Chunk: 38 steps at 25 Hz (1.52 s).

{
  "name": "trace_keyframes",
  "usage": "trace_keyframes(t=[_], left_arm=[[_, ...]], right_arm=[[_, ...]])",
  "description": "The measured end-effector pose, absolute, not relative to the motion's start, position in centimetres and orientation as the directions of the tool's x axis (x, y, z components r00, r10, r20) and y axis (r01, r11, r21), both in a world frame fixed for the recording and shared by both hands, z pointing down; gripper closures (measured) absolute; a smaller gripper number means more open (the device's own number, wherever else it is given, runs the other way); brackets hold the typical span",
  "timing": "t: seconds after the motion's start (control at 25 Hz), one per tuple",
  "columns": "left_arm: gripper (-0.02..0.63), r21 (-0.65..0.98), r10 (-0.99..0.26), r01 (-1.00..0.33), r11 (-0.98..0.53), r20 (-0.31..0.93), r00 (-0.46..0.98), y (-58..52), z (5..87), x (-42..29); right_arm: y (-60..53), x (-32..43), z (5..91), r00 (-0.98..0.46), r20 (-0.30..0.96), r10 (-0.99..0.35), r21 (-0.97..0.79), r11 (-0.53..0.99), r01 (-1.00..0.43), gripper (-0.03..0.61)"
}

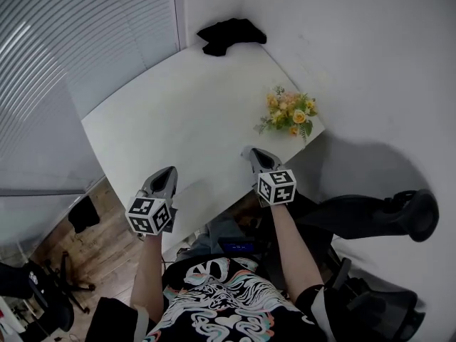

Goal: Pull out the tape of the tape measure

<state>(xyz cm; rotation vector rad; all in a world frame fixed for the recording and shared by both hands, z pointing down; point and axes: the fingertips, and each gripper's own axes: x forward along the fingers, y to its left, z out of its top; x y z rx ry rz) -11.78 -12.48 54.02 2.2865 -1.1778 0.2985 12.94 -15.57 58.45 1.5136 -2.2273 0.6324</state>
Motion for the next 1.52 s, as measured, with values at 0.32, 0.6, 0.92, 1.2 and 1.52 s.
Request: trace_keyframes(t=[0.32, 0.6, 0.92, 1.2, 1.52], left_arm=[[0.612, 0.344, -0.683, -0.758, -0.554, 0.334, 0.650, -10.2, 49.6, -11.8], [0.612, 0.296, -0.657, -0.717, -0.631, 0.289, 0.697, -7.3, 46.7, -9.9], [0.612, 0.212, -0.630, -0.697, -0.685, 0.306, 0.713, -3.2, 45.2, -8.7], [0.612, 0.222, -0.657, -0.707, -0.671, 0.262, 0.707, 3.3, 43.4, -9.9], [0.612, 0.222, -0.638, -0.680, -0.699, 0.236, 0.733, 16.7, 42.4, -10.3]], right_arm=[[-9.1, 13.1, 49.9, -0.248, 0.407, -0.879, -0.017, 0.265, -0.964, 0.575], [-1.0, 12.5, 45.5, -0.175, 0.325, -0.929, -0.034, 0.174, -0.984, 0.575], [4.2, 11.9, 43.3, -0.149, 0.268, -0.952, -0.083, 0.131, -0.988, 0.577], [11.6, 8.9, 41.2, -0.184, 0.230, -0.956, -0.064, 0.174, -0.983, 0.575], [26.3, 8.7, 40.6, -0.117, 0.225, -0.967, -0.067, 0.105, -0.992, 0.577]])
